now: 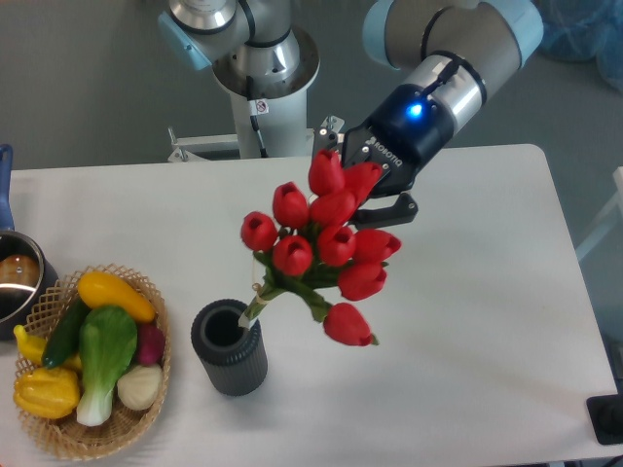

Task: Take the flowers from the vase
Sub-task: 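Lift the tulip bunch up out of the dark vase, then carry the held tulips away from the vase and hold them up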

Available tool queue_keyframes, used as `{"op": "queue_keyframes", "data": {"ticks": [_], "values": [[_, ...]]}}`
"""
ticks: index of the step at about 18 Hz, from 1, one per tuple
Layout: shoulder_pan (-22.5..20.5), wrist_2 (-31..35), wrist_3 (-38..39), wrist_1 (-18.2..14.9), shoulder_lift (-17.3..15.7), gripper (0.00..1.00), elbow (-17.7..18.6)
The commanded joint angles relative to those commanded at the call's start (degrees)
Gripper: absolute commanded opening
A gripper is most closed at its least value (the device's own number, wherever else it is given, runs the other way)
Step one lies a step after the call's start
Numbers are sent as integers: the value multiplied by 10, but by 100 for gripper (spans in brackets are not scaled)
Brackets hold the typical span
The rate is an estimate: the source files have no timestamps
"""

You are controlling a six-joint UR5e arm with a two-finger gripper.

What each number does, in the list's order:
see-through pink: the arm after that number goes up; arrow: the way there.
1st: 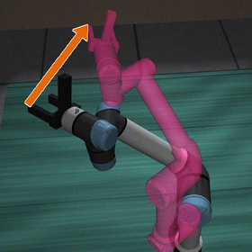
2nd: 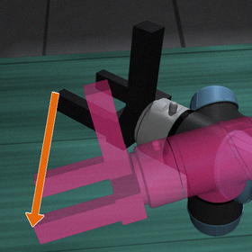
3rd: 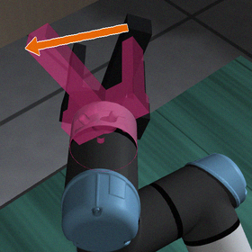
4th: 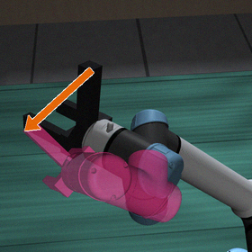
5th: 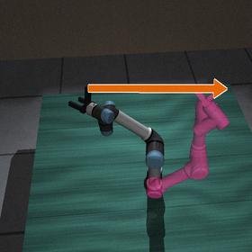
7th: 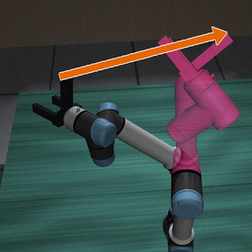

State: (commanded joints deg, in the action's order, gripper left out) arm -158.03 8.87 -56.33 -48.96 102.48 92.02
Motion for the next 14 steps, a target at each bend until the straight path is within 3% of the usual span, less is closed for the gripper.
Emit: {"op": "queue_keyframes", "data": {"ticks": [3, 7, 14], "values": [[-9, 32, -25, 6, 0, 0, -4], [-9, 211, -84, 4, -8, 0, -4], [-7, 363, -126, 3, -4, 0, 4]]}}
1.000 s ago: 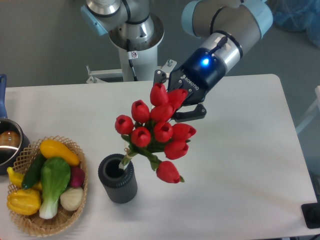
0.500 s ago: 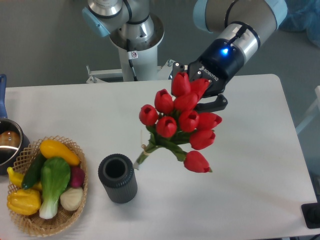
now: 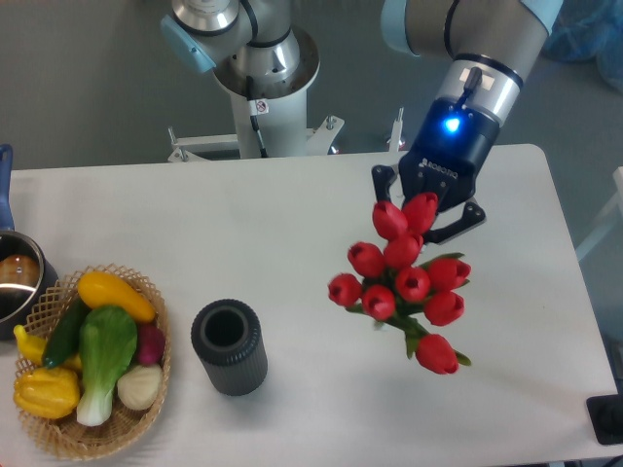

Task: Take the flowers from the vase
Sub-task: 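Carry the held tulips away from the vase and hold them up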

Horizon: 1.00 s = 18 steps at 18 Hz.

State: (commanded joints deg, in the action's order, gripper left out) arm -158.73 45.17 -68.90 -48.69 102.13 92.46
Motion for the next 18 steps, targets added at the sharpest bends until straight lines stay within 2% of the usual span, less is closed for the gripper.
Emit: {"op": "queue_keyframes", "data": {"ticks": [7, 11, 13, 15, 18], "values": [[-11, 73, -25, -10, 3, 0, 26], [-8, 138, -24, -47, 4, 0, 26], [-4, 191, -21, -72, 3, 0, 22], [17, 247, -19, -89, 8, 0, 13], [61, 304, -8, -89, 22, 0, 16]]}}
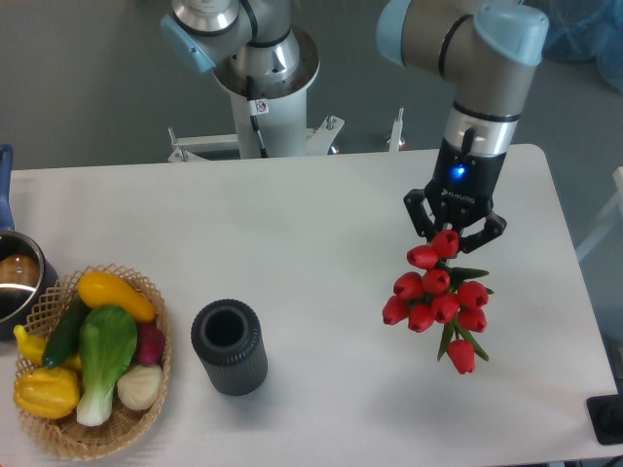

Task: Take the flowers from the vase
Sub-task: 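Carry the held tulips away from the vase and hold them up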

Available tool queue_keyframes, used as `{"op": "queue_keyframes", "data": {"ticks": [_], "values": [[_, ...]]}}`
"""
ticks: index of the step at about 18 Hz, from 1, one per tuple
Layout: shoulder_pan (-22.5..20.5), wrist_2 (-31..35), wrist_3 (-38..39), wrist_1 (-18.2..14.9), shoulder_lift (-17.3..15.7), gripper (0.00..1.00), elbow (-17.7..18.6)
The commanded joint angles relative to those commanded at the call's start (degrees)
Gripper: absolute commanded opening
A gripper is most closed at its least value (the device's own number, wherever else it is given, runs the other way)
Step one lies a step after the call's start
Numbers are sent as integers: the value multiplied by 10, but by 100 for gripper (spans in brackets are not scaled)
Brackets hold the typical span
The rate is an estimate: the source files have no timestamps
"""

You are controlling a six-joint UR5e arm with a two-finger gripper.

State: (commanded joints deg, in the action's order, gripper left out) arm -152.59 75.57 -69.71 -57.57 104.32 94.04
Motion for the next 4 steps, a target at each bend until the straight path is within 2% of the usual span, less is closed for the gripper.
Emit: {"op": "queue_keyframes", "data": {"ticks": [1, 2, 4], "values": [[7, 21, 10, -2, 10, 1, 0], [15, 73, 11, -1, 21, 1, 3], [37, 140, 3, -8, 27, 1, -3]]}}
